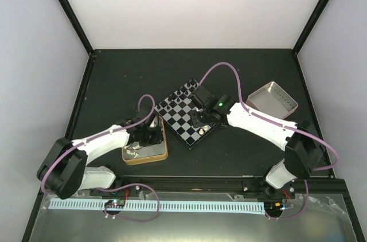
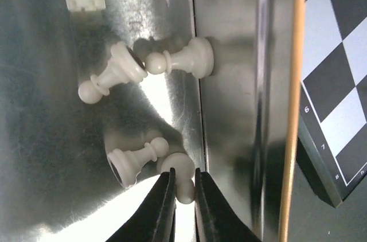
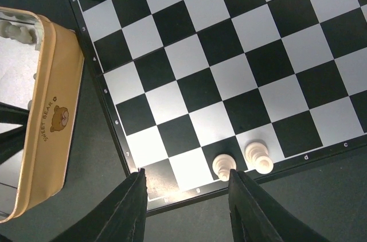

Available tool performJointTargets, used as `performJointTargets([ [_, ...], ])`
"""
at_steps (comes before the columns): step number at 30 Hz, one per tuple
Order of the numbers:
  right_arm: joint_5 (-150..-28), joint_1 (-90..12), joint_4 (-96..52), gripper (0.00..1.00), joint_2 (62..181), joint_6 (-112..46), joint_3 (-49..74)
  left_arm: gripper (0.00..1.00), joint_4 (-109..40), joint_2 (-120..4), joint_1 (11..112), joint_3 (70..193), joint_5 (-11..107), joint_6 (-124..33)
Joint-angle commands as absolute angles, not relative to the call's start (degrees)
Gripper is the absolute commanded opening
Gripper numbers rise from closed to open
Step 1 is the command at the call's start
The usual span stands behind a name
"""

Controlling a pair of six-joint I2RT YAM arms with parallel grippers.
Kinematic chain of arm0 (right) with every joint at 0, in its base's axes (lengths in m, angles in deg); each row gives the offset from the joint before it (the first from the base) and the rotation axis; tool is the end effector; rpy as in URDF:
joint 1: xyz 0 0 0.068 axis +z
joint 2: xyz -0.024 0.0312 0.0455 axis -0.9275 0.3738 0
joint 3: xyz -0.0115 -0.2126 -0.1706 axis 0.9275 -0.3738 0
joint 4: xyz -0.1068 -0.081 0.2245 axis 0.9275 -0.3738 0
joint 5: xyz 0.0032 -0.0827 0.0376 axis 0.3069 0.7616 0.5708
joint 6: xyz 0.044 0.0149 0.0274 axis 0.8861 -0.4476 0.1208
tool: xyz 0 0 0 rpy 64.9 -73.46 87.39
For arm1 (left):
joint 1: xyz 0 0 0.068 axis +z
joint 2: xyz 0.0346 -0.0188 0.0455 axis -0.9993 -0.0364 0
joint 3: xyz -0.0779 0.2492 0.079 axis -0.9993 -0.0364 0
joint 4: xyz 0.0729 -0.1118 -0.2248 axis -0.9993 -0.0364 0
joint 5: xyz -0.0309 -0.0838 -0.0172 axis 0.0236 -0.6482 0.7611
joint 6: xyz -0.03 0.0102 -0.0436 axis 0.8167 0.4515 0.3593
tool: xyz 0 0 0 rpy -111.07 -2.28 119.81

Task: Set up the chess pieces on the board
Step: Pick up the chess piece from the storage box.

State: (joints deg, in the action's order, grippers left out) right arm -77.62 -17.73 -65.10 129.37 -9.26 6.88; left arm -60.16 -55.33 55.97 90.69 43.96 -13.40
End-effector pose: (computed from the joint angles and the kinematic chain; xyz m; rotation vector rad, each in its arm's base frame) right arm 0.2044 0.2426 0.2566 -0.4428 2.6783 0.3555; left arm 0.1747 -0.1180 0.1497 -0.2249 2.8564 -0.6315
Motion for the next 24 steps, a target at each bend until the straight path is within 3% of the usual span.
performJointTargets([
  [1, -77.46, -18.08, -64.12, 0.41, 128.16, -8.67, 5.92, 0.04, -61.06, -54.09, 56.02, 92.37, 47.75, -14.37],
  [15, -74.81, -18.28, -62.18, 0.40, 118.59, -4.92, -0.62, 0.02, -70.11, -41.47, 51.87, 99.04, 47.58, -16.74],
  [24, -69.77, -19.18, -61.95, 0.41, 103.21, 4.37, -13.20, 0.01, -69.44, -55.21, 38.16, 109.21, 54.06, -17.79],
])
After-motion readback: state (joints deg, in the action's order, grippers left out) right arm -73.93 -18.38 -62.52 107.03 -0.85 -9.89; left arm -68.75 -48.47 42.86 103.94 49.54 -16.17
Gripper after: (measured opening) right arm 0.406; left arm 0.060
